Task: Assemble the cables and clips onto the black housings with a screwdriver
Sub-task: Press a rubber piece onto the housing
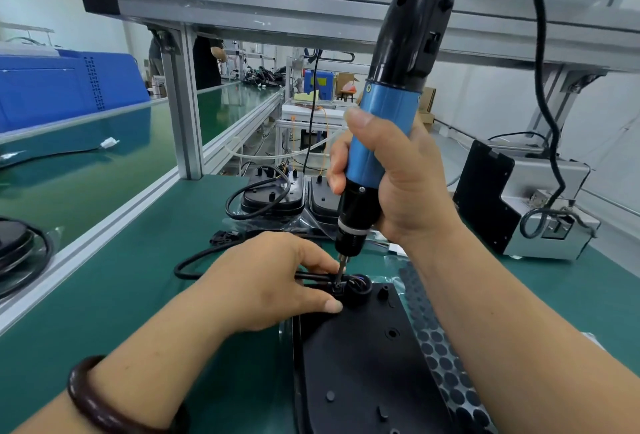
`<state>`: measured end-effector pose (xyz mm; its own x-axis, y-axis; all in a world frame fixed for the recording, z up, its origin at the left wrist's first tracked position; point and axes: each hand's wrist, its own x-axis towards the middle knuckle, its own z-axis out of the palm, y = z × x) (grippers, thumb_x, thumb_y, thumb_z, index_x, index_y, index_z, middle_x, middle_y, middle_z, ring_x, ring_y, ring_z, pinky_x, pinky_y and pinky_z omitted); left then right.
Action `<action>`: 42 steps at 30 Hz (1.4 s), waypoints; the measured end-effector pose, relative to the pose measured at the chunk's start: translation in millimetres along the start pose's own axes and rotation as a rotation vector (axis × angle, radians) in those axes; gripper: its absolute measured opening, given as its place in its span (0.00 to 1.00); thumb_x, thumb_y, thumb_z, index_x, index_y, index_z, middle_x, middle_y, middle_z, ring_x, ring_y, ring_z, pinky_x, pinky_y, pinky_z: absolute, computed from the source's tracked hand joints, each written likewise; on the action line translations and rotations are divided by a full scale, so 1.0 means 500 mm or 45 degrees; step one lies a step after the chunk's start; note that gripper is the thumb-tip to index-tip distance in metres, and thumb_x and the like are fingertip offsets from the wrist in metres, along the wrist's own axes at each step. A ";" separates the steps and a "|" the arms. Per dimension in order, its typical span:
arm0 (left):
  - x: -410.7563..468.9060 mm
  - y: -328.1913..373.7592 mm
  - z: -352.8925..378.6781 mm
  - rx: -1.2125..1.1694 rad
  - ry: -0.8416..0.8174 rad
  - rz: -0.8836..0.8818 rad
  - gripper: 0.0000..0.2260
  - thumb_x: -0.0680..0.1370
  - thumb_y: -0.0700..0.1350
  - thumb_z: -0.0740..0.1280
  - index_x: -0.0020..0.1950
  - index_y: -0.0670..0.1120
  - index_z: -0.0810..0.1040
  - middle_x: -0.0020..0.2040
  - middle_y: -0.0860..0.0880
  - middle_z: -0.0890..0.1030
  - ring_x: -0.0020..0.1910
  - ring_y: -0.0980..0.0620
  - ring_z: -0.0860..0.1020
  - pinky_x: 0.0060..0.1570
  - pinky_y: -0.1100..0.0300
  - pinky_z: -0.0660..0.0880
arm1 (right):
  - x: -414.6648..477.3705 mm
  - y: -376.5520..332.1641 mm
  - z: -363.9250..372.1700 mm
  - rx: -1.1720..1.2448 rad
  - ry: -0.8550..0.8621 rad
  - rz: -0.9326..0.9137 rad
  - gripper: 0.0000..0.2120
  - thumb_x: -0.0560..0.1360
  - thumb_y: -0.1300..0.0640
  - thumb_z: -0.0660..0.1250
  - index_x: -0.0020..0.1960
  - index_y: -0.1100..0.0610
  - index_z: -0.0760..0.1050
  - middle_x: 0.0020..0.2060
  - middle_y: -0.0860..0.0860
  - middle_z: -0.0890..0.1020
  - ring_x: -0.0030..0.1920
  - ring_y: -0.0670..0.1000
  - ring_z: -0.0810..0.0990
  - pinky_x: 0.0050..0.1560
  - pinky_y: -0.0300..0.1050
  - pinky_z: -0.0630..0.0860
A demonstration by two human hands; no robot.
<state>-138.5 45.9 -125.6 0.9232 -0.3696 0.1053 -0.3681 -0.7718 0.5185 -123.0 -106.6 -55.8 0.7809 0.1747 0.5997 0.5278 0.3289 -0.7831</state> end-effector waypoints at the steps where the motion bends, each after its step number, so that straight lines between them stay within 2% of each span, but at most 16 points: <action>1: 0.003 0.000 0.002 0.062 0.008 0.004 0.20 0.63 0.67 0.73 0.53 0.72 0.75 0.51 0.69 0.78 0.53 0.65 0.76 0.57 0.57 0.75 | 0.000 0.000 0.002 -0.012 -0.008 -0.004 0.14 0.72 0.56 0.67 0.51 0.58 0.63 0.27 0.54 0.75 0.24 0.54 0.72 0.30 0.46 0.73; 3: 0.007 0.000 0.007 0.106 0.029 0.003 0.20 0.62 0.69 0.71 0.53 0.70 0.77 0.50 0.68 0.77 0.53 0.64 0.75 0.57 0.56 0.74 | 0.000 0.001 0.005 -0.034 -0.019 -0.011 0.13 0.72 0.56 0.67 0.50 0.57 0.64 0.28 0.54 0.75 0.24 0.54 0.72 0.30 0.46 0.73; 7: 0.012 -0.006 0.016 -0.036 0.020 0.020 0.15 0.64 0.65 0.73 0.49 0.66 0.81 0.46 0.65 0.77 0.50 0.62 0.76 0.56 0.55 0.74 | -0.001 0.001 0.008 -0.050 -0.027 -0.020 0.12 0.73 0.57 0.67 0.50 0.56 0.64 0.28 0.53 0.75 0.24 0.53 0.72 0.30 0.46 0.73; 30: 0.013 -0.014 0.023 -0.050 0.053 0.044 0.15 0.65 0.64 0.73 0.50 0.66 0.81 0.42 0.63 0.76 0.47 0.59 0.76 0.53 0.54 0.75 | 0.002 0.010 0.008 0.016 -0.112 -0.023 0.10 0.73 0.59 0.65 0.48 0.57 0.64 0.27 0.56 0.74 0.23 0.54 0.71 0.28 0.45 0.71; 35: 0.012 -0.014 0.024 -0.066 0.030 0.070 0.14 0.66 0.64 0.73 0.50 0.71 0.78 0.41 0.65 0.76 0.46 0.60 0.76 0.52 0.54 0.75 | 0.003 0.011 0.003 0.064 -0.171 0.026 0.10 0.73 0.59 0.65 0.48 0.59 0.64 0.27 0.56 0.74 0.23 0.54 0.71 0.30 0.45 0.72; 38: 0.010 -0.013 0.024 -0.066 0.028 0.084 0.14 0.66 0.64 0.73 0.49 0.73 0.77 0.43 0.63 0.77 0.48 0.60 0.77 0.53 0.53 0.75 | 0.003 0.010 0.000 0.088 -0.195 0.026 0.14 0.70 0.57 0.68 0.48 0.59 0.64 0.27 0.57 0.74 0.23 0.54 0.71 0.31 0.45 0.71; 42: 0.009 -0.014 0.024 -0.054 0.039 0.091 0.14 0.66 0.65 0.73 0.50 0.73 0.76 0.43 0.65 0.77 0.47 0.60 0.77 0.52 0.53 0.76 | 0.003 0.010 -0.001 0.105 -0.217 0.012 0.16 0.69 0.55 0.68 0.48 0.59 0.64 0.27 0.57 0.74 0.23 0.54 0.72 0.30 0.45 0.72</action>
<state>-132.9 43.4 -138.8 0.8980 -0.4064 0.1688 -0.4287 -0.7214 0.5439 -119.0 -105.0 -58.7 0.7139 0.3307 0.6173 0.4863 0.4002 -0.7768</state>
